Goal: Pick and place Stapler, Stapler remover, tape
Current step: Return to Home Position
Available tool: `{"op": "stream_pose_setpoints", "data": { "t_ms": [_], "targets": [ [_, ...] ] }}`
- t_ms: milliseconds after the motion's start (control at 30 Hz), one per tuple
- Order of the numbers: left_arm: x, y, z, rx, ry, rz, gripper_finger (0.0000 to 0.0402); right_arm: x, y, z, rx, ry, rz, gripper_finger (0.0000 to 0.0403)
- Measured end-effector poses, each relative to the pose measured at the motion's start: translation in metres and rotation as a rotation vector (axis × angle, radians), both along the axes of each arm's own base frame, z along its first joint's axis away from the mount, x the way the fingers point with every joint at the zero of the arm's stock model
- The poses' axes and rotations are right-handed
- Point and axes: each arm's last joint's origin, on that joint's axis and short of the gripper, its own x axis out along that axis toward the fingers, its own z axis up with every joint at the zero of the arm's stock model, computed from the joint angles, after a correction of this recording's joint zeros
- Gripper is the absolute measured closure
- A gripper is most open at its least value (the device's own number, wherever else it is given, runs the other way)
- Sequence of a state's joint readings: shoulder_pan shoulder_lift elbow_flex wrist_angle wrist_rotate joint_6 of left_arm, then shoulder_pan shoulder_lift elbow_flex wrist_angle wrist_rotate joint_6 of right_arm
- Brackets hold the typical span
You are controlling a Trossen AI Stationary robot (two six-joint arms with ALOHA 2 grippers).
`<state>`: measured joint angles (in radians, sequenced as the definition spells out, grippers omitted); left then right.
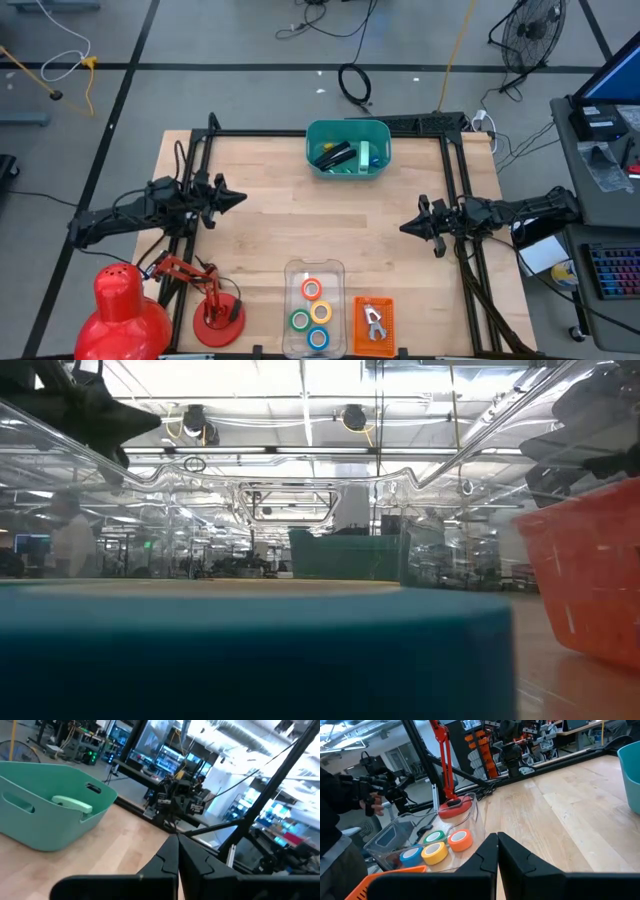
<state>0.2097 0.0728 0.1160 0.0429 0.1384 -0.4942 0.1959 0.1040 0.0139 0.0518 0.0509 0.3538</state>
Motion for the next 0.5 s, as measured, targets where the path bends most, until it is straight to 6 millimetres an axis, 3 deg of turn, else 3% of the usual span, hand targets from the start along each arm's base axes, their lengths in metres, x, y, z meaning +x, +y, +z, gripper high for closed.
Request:
{"op": "stream_pose_setpoints", "data": {
  "t_ms": [233, 500],
  "targets": [
    [-0.003, -0.001, -0.008, -0.018, -0.037, -0.004, 0.0400, 0.000, 0.000, 0.000, 0.000, 0.000, 0.000, 0.0398],
    [0.000, 0.001, -0.024, -0.101, 0.059, 0.025, 0.0393, 0.000, 0.000, 0.000, 0.000, 0.000, 0.000, 0.0399]
  ]
}}
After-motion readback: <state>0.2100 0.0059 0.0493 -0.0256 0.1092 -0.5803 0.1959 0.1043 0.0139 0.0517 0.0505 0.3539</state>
